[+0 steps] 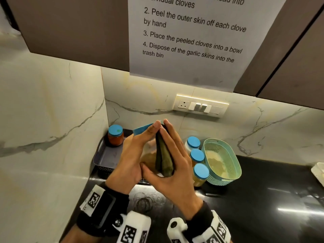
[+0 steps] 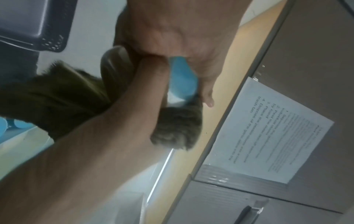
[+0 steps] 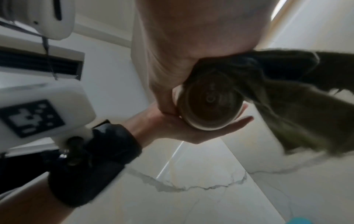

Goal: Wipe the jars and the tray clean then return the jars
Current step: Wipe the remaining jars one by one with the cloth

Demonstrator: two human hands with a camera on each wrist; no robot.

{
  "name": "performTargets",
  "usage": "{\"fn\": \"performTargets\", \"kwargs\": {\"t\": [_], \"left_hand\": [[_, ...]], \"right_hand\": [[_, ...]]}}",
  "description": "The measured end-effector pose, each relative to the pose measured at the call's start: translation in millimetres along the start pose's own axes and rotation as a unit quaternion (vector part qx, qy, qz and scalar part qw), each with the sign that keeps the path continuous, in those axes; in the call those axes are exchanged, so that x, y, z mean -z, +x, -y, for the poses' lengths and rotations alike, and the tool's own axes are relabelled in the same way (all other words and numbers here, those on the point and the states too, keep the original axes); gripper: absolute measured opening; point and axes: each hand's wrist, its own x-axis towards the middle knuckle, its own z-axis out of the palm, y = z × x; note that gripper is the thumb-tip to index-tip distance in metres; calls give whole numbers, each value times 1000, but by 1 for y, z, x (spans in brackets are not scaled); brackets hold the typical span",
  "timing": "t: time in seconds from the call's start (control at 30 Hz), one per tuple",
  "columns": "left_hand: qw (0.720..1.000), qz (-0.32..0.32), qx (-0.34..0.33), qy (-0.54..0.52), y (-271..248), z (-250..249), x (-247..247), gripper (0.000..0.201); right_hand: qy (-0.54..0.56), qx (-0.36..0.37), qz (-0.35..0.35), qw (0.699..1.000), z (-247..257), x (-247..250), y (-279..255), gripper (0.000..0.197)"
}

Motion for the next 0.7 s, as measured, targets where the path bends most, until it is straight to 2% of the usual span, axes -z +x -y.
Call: {"fn": "performTargets", "kwargs": {"t": [0.07,0.13,0.23,0.3,0.33,0.4,0.47,0.53,0.6,0.63,0.7], "left_hand": [[999,-30,2,25,0,5,0,78],[998,-43,-6,55,-1,9,2,81],[994,-4,-3,113,-2,6,5,86],[994,33,23,101,-2,-3,4,62],[995,43,40,84,-2,-8,1,51],[995,53,43,76,0,-11,-1,46],[995,49,23,81,-1,-10,-1,49],[995,36,-8,92,-2,-4,0,73],[995,23,-19,92,-2,1,2,87],[995,23,-23,95,-1,4,3,96],[993,16,-33,110,1,7,3,111]], "right_hand": [[44,-23,25,998,-6,2,2,95],[149,-99,49,983,-8,13,7,94],[302,-242,37,921,-8,34,19,80],[348,-282,62,892,-9,40,23,79],[348,-290,70,889,-9,39,22,80],[308,-276,62,908,-2,33,19,76],[252,-223,36,941,8,25,14,77],[181,-120,14,976,10,19,5,90],[74,-4,-1,997,5,15,0,92],[45,24,-4,999,2,14,1,90],[79,1,13,997,-2,16,4,91]]}}
